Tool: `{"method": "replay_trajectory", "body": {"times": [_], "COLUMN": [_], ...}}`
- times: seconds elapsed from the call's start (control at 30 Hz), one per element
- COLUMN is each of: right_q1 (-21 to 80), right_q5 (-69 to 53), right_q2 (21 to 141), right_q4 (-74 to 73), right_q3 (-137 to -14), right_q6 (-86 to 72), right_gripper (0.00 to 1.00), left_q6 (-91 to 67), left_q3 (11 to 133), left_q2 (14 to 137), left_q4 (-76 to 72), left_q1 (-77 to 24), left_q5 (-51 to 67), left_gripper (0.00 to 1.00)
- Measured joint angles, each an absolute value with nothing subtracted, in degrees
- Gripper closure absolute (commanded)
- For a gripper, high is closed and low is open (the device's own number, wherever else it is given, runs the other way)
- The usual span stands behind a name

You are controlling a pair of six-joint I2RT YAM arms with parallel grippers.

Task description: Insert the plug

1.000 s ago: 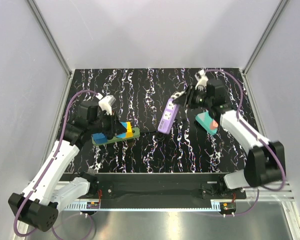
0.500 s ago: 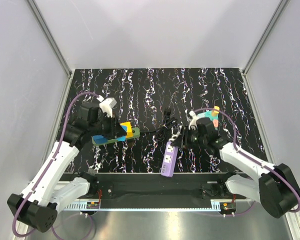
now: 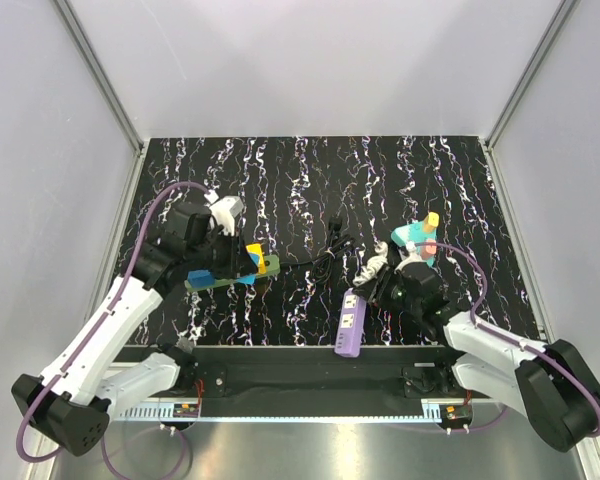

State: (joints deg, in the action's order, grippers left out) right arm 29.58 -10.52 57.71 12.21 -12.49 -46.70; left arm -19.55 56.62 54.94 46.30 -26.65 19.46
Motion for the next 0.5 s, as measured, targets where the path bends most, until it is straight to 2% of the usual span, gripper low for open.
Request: {"method": "replay_trajectory", "body": {"times": [0.17, 0.5], "right_q1": [29.63, 32.38], "right_q5": [-4.82, 1.15], "right_q2": [60.49, 75.07], "right_q4": [19.05, 38.52], "right_q3": [-10.59, -9.43], "right_q6": [-50.48, -63.53], "right_gripper": [1.00, 1.00], "left_q6": [-19.77, -19.77], "left_q3": [59.11, 59.68], "left_q2": [56.86, 59.53], "left_q4": [46.17, 45.71], "left_q1": [-26.92, -27.22], "left_q5": [19.46, 19.49], "left_gripper": [1.00, 1.00]}}
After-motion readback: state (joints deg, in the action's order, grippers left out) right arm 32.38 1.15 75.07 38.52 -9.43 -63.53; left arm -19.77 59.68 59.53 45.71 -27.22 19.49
